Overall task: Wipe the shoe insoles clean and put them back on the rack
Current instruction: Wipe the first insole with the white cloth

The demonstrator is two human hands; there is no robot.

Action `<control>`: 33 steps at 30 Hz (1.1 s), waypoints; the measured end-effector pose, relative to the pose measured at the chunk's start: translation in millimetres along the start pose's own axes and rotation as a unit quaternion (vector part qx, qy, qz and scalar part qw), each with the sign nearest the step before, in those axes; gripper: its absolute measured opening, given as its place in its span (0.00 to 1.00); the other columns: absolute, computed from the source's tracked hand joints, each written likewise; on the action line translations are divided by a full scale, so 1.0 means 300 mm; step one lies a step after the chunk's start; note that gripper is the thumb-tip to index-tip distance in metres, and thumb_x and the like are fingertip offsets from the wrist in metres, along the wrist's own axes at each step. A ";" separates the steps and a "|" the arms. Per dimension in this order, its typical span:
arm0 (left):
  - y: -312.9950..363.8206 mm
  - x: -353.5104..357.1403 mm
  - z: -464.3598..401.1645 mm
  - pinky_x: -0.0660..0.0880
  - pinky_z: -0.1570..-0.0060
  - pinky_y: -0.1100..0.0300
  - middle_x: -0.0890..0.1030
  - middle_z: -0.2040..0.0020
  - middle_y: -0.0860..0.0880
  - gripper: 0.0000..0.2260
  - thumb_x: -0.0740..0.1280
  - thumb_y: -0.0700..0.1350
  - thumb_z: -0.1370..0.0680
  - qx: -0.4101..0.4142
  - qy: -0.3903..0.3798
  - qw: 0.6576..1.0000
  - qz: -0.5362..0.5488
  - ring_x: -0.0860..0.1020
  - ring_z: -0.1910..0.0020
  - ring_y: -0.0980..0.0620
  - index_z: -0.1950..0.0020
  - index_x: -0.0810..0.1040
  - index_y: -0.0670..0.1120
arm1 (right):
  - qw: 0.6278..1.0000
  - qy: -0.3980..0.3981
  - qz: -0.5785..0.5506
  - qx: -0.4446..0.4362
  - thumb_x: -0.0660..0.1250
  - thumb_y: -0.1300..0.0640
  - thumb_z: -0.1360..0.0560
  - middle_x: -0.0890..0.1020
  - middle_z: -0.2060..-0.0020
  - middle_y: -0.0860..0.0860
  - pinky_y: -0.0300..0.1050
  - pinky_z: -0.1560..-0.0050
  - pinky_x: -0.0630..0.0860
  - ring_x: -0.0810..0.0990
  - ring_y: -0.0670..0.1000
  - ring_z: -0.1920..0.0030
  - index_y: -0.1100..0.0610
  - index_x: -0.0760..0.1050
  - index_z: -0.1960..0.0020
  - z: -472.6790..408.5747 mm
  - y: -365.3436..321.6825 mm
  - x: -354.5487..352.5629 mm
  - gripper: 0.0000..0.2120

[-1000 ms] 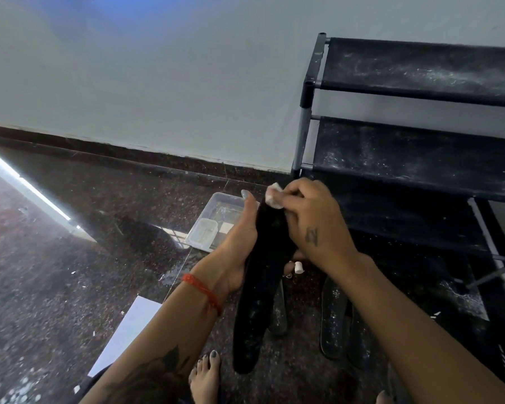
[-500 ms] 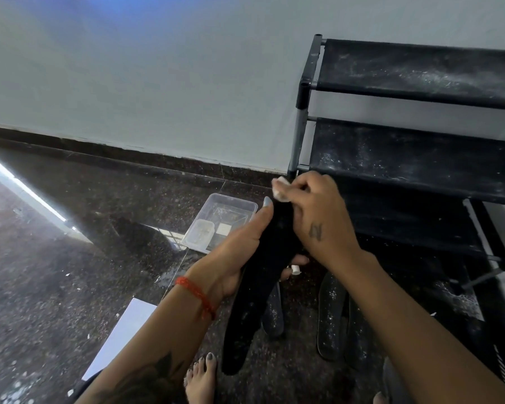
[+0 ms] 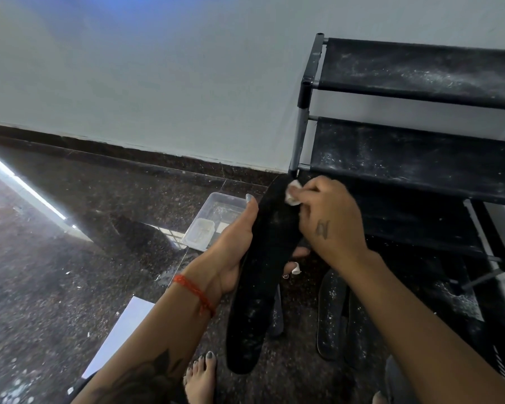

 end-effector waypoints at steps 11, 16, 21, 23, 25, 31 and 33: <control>-0.002 0.002 0.004 0.79 0.66 0.54 0.83 0.57 0.42 0.27 0.54 0.65 0.23 0.009 0.005 0.999 -0.041 0.82 0.63 0.45 0.41 0.77 0.44 | 0.993 -0.010 -0.093 -0.065 0.55 0.55 0.22 0.75 0.55 0.54 0.44 0.57 0.72 0.72 0.53 0.52 0.56 0.78 0.41 0.012 -0.105 0.006 0.17; -0.018 0.017 0.004 0.80 0.65 0.55 0.83 0.51 0.40 0.25 0.55 0.61 0.21 -0.008 -0.006 0.998 -0.056 0.83 0.56 0.44 0.38 0.75 0.43 | 0.998 -0.017 -0.001 0.059 0.58 0.64 0.24 0.74 0.49 0.55 0.39 0.55 0.63 0.66 0.50 0.49 0.57 0.75 0.38 -0.022 0.057 -0.006 0.16; 0.003 -0.003 0.001 0.81 0.66 0.54 0.83 0.53 0.39 0.27 0.54 0.62 0.21 -0.003 -0.001 1.000 -0.026 0.83 0.56 0.43 0.40 0.76 0.40 | 0.988 0.075 -0.056 0.122 0.61 0.69 0.26 0.74 0.52 0.54 0.37 0.52 0.64 0.72 0.53 0.49 0.58 0.78 0.42 -0.020 0.131 -0.083 0.16; 0.006 0.003 0.004 0.80 0.66 0.55 0.84 0.55 0.41 0.28 0.53 0.64 0.22 0.004 -0.007 1.000 -0.020 0.83 0.59 0.44 0.45 0.78 0.42 | 0.990 0.104 -0.081 0.043 0.63 0.70 0.28 0.77 0.54 0.55 0.39 0.52 0.68 0.74 0.53 0.52 0.59 0.80 0.46 -0.022 0.041 -0.089 0.14; 0.006 0.007 0.002 0.80 0.66 0.54 0.83 0.58 0.42 0.28 0.53 0.65 0.23 0.009 -0.008 1.000 -0.011 0.82 0.62 0.46 0.49 0.80 0.44 | 0.993 0.066 -0.093 -0.038 0.64 0.69 0.28 0.78 0.56 0.54 0.40 0.53 0.71 0.75 0.52 0.54 0.59 0.81 0.48 -0.002 -0.050 -0.046 0.13; 0.004 -0.013 -0.004 0.80 0.63 0.53 0.84 0.57 0.42 0.29 0.50 0.64 0.21 0.006 0.003 1.000 0.004 0.83 0.62 0.47 0.46 0.78 0.42 | 0.997 0.011 -0.066 0.026 0.63 0.68 0.26 0.79 0.56 0.53 0.38 0.56 0.70 0.76 0.53 0.54 0.57 0.80 0.44 -0.008 0.034 0.001 0.14; 0.010 -0.021 -0.006 0.80 0.63 0.52 0.84 0.57 0.41 0.27 0.50 0.63 0.20 0.013 0.008 1.000 0.008 0.83 0.62 0.46 0.46 0.77 0.42 | 0.993 0.046 -0.075 0.077 0.63 0.68 0.26 0.79 0.57 0.52 0.28 0.59 0.67 0.76 0.50 0.57 0.58 0.80 0.44 -0.020 0.093 -0.036 0.14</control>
Point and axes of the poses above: each hand's wrist, its own z-axis away from the middle knuckle, its own x-axis out of the palm, y = z × x, the point moved 9 cm from there along -z, towards the middle knuckle
